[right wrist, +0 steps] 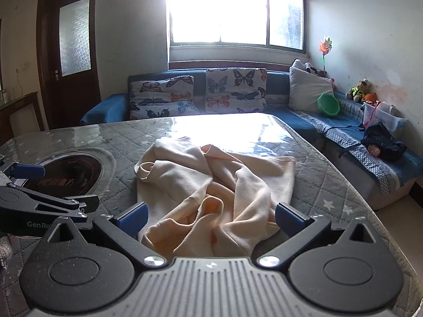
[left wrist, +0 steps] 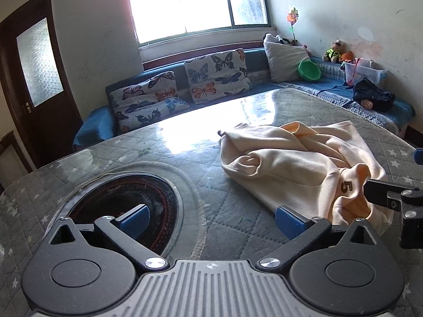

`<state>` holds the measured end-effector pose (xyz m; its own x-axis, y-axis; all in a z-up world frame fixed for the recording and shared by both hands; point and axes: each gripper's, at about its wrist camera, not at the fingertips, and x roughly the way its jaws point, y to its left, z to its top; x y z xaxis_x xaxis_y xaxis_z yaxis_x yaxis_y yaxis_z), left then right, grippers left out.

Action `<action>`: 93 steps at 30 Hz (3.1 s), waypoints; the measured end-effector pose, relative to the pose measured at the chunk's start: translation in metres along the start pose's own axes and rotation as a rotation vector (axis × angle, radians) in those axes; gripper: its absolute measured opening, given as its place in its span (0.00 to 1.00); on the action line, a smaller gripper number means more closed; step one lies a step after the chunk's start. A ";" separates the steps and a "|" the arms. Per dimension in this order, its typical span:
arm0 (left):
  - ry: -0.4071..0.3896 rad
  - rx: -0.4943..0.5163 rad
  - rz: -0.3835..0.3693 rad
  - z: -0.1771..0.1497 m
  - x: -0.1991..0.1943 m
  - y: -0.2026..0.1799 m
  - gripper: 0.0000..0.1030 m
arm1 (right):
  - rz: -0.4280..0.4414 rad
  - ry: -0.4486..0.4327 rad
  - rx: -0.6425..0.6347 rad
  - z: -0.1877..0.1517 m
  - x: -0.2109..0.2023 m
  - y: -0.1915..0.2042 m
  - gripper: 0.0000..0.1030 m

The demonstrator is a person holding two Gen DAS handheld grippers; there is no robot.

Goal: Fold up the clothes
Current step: 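Move both grippers toward the crumpled cream sweatshirt on the table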

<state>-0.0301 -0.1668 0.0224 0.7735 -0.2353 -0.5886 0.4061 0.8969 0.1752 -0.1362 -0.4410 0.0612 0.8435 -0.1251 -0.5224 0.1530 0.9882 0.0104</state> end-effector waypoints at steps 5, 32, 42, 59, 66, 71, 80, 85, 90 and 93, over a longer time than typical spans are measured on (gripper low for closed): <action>0.008 0.006 -0.009 0.000 0.001 -0.003 1.00 | -0.005 0.001 0.001 -0.001 0.000 0.000 1.00; 0.032 -0.005 -0.033 -0.006 -0.004 -0.012 1.00 | -0.023 0.044 0.021 -0.017 -0.008 0.003 1.00; 0.035 -0.012 -0.037 -0.009 -0.011 -0.014 1.00 | -0.021 0.063 0.019 -0.025 -0.010 0.005 1.00; 0.040 -0.010 -0.043 -0.005 -0.014 -0.017 1.00 | -0.011 0.068 0.013 -0.026 -0.011 0.001 1.00; 0.050 -0.009 -0.051 -0.001 -0.009 -0.018 1.00 | -0.008 0.081 0.008 -0.026 -0.007 0.001 1.00; 0.057 -0.008 -0.054 0.002 -0.005 -0.019 1.00 | -0.004 0.084 0.005 -0.024 -0.005 0.000 1.00; 0.067 -0.005 -0.064 0.007 0.003 -0.020 1.00 | 0.003 0.087 -0.005 -0.019 0.001 0.000 1.00; 0.078 -0.006 -0.066 0.009 0.009 -0.019 1.00 | 0.007 0.093 -0.006 -0.017 0.006 -0.001 1.00; 0.086 -0.006 -0.069 0.012 0.015 -0.019 1.00 | 0.015 0.101 -0.010 -0.014 0.011 -0.001 1.00; 0.092 -0.007 -0.072 0.014 0.019 -0.019 1.00 | 0.020 0.101 -0.012 -0.012 0.014 -0.001 1.00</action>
<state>-0.0163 -0.1932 0.0192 0.6944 -0.2641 -0.6694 0.4552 0.8817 0.1243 -0.1314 -0.4428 0.0436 0.7899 -0.0962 -0.6056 0.1297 0.9915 0.0117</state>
